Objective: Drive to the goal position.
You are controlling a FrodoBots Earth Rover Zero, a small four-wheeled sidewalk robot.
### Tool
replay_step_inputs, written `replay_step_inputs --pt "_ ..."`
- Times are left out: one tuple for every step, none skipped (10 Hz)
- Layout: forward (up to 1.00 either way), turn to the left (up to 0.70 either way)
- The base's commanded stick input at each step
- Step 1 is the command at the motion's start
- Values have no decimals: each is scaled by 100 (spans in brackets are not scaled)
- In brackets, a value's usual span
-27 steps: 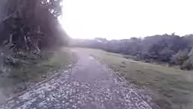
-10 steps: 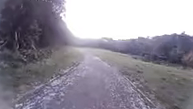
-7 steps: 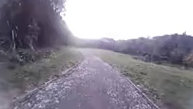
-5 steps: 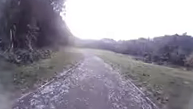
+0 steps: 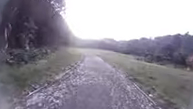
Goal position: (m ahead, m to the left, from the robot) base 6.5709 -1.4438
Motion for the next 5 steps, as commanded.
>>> replay_step_inputs --pt "70 0" --pt "70 0" --pt "70 0" --pt "70 0" --pt "70 0"
